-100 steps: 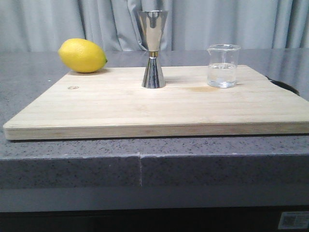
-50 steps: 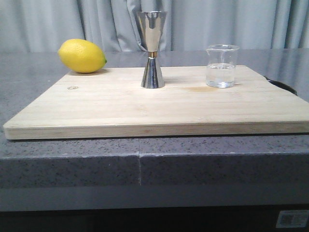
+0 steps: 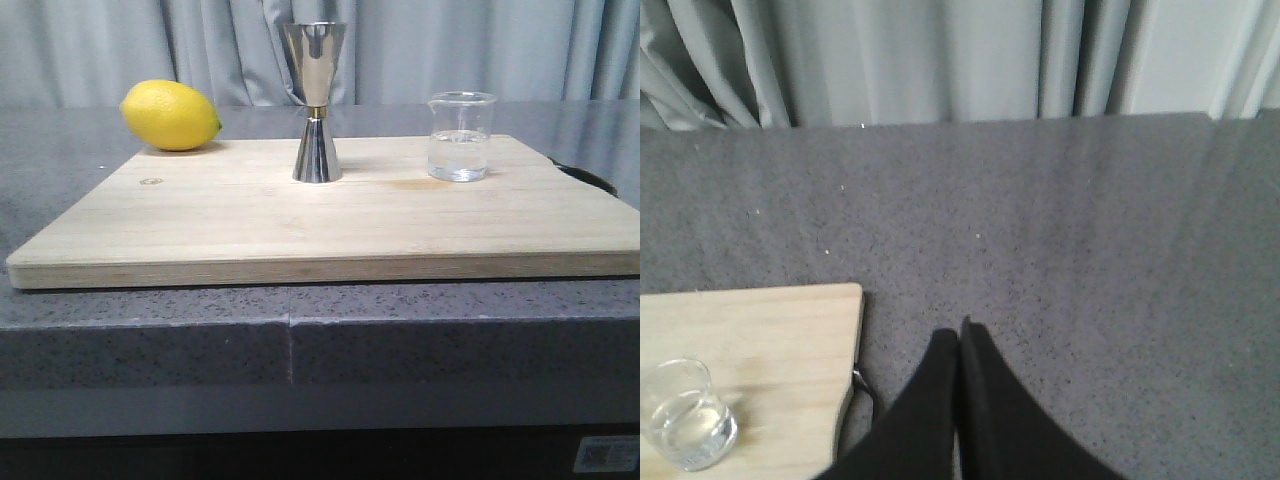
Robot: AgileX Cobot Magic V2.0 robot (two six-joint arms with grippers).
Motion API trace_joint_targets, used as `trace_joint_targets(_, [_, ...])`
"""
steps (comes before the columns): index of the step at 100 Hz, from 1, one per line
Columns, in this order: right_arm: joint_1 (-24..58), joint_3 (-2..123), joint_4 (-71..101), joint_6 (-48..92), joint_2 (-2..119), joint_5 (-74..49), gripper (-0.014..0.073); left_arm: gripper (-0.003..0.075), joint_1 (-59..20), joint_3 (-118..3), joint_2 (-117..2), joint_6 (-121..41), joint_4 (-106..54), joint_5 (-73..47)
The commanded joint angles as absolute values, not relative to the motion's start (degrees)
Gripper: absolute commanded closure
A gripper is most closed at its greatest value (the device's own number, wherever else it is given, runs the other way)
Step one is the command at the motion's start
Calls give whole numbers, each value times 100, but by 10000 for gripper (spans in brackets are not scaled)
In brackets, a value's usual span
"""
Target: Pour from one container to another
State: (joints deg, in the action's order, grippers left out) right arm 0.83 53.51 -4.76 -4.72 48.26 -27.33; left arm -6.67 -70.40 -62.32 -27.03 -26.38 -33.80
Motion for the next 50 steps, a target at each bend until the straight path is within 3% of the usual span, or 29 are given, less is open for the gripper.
trace_joint_targets(1, [51, 5539, -583, -456, 5040, -2383, 665, 738, -736, -7255, -6313, -3036, -2918, -2936])
trace_joint_targets(22, [51, 5539, -621, -456, 5406, -2302, 666, 738, -758, -7255, -6675, -3225, -3900, -2419])
trace_joint_targets(50, [51, 5539, -791, -369, 5604, -2287, 665, 707, -807, -7255, -7177, -6229, -5991, -3025])
